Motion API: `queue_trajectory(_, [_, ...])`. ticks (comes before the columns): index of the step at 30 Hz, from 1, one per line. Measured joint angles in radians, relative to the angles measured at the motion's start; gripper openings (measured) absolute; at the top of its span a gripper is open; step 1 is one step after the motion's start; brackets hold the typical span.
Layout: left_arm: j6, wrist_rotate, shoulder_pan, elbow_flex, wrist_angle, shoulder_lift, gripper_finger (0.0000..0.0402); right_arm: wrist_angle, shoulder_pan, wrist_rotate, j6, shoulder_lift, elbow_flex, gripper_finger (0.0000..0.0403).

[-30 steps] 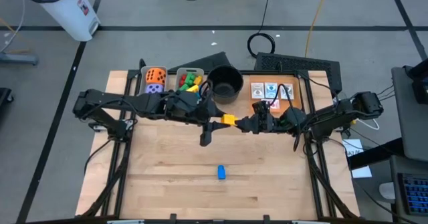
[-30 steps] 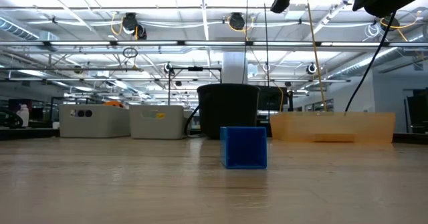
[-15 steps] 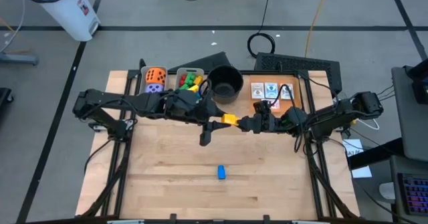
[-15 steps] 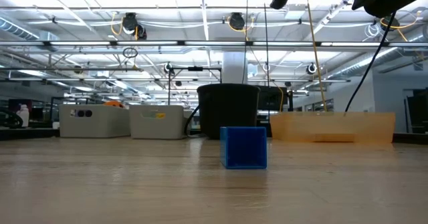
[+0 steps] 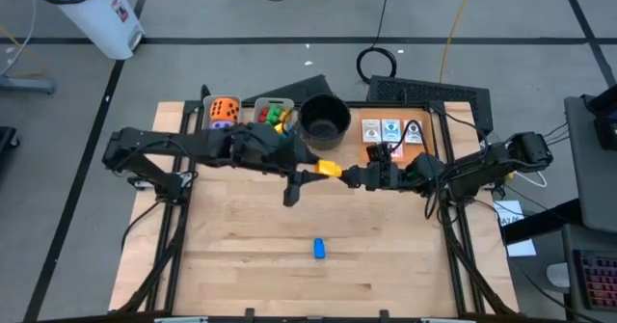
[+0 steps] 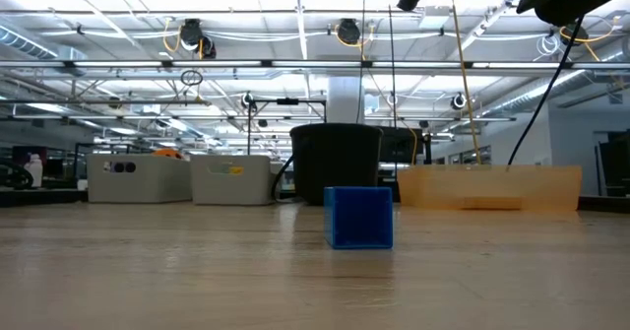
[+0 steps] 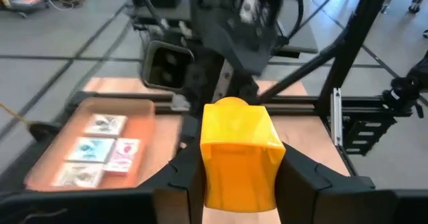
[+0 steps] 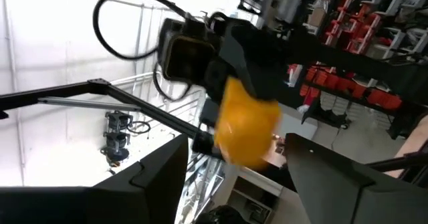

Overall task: Pick & Place Toys
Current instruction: Put the yellow game piece into the right gray bin

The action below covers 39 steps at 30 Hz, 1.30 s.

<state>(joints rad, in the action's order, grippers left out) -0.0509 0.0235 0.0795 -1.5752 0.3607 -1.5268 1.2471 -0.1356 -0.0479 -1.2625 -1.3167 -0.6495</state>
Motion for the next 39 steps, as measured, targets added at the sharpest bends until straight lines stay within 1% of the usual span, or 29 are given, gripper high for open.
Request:
queue_trajectory(2, [0.02,0.005,-0.009,-0.038,0.032,0.006,0.0132,-0.002,0.001,0.0,0.004,0.0,0.0,0.0244])
queue_trajectory(6, [0.046,0.046,-0.03,-0.106,0.166,0.017,0.0132,0.002,0.01,0.001,0.018,0.0,0.0,0.0241])
queue_trajectory(9, [0.046,0.059,-0.059,-0.13,0.252,0.017,0.0129,0.002,0.021,0.006,0.021,0.0,0.0,0.0239])
queue_trajectory(14, [0.024,0.064,-0.126,-0.137,0.391,0.017,0.0134,-0.009,0.039,0.077,0.046,0.0,0.0,0.0238])
queue_trajectory(18, [0.023,0.064,-0.195,-0.119,0.481,0.011,0.0135,-0.01,0.038,0.083,0.069,0.0,0.0,0.0238])
queue_trajectory(22, [0.033,0.064,-0.29,-0.118,0.579,-0.005,0.0128,-0.035,0.039,0.105,0.079,0.0,0.0,0.0238])
queue_trajectory(24, [0.044,0.049,-0.347,-0.118,0.626,-0.022,0.0126,-0.052,0.038,0.106,0.082,0.0,0.0,0.0238])
queue_trajectory(29, [0.094,-0.028,-0.467,-0.117,0.675,-0.096,0.0132,-0.092,0.038,0.107,0.082,0.0,0.0,0.0238])
queue_trajectory(31, [0.119,-0.044,-0.505,-0.118,0.702,-0.128,0.0134,-0.104,0.038,0.123,0.08,0.0,0.0,0.0238])
queue_trajectory(35, [0.148,-0.09,-0.571,-0.117,0.809,-0.206,0.0129,-0.108,0.038,0.184,0.078,0.0,0.0,0.0238])
queue_trajectory(39, [0.151,-0.127,-0.614,-0.117,0.874,-0.277,0.0125,-0.118,0.036,0.184,0.078,0.0,0.0,0.0238])
